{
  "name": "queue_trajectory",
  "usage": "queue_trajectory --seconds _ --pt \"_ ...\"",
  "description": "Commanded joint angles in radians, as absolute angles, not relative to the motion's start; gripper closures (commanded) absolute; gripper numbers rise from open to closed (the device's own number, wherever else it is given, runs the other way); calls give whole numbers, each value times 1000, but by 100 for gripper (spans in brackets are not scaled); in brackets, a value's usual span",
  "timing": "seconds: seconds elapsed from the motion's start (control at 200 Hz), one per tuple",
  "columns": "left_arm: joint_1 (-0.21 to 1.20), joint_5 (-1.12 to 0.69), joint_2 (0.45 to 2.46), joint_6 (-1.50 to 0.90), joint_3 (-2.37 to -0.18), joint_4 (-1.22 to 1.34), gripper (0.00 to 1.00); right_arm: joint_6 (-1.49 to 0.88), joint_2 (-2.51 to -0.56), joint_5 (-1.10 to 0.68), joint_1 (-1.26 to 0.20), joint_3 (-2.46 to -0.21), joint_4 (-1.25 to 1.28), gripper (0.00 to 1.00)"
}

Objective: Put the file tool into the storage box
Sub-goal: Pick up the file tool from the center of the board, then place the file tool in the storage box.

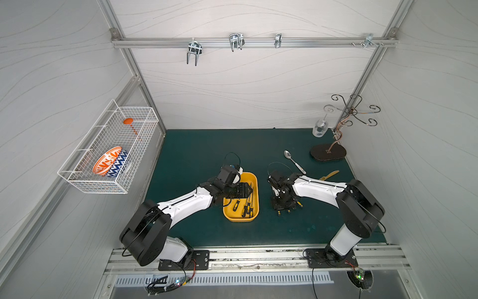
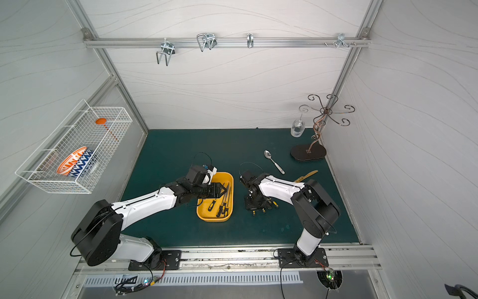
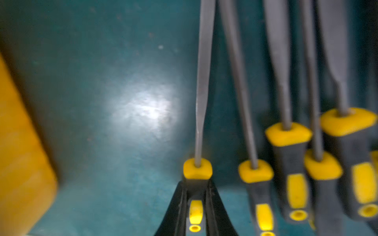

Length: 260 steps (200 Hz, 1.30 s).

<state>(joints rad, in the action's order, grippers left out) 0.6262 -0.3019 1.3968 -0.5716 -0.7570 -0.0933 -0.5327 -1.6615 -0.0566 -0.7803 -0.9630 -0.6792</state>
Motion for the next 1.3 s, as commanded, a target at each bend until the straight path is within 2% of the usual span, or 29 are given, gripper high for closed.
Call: queue_trajectory --seconds 0.0,0.195,0.39,0.71,0.78,0.91,0.98,1.05,1.085,1.171,1.296 --pt "621 -356 1347 -578 -780 -14 36 -547 -1564 -177 -769 -964 -594 97" --pt "619 -400 1313 -598 -788 24 34 -553 -1478 -345 -752 -985 -494 97" --pt "618 -411 1314 -609 -783 48 34 -596 -1470 -522 -762 -988 -383 96" --pt "611 -414 1326 -618 -760 68 36 -619 -1460 -592 -812 -1019 -302 95" --pt "609 -415 1333 -620 -759 70 45 -620 -1451 -594 -812 -1021 -296 95" --pt "605 -416 1345 -624 -752 68 85 -620 -1438 -582 -810 -1025 -302 95" --pt "604 -412 1350 -624 -749 61 95 -616 -1436 -570 -810 -1026 -314 94" --pt "604 -402 1348 -620 -747 53 97 -611 -1440 -559 -810 -1029 -325 92" --pt "604 -395 1349 -613 -746 46 97 -611 -1442 -551 -810 -1031 -331 88" --pt "604 -373 1359 -591 -747 18 94 -606 -1443 -510 -810 -1032 -355 70" --pt "604 -336 1397 -565 -751 -24 90 -589 -1448 -375 -803 -1038 -426 62"
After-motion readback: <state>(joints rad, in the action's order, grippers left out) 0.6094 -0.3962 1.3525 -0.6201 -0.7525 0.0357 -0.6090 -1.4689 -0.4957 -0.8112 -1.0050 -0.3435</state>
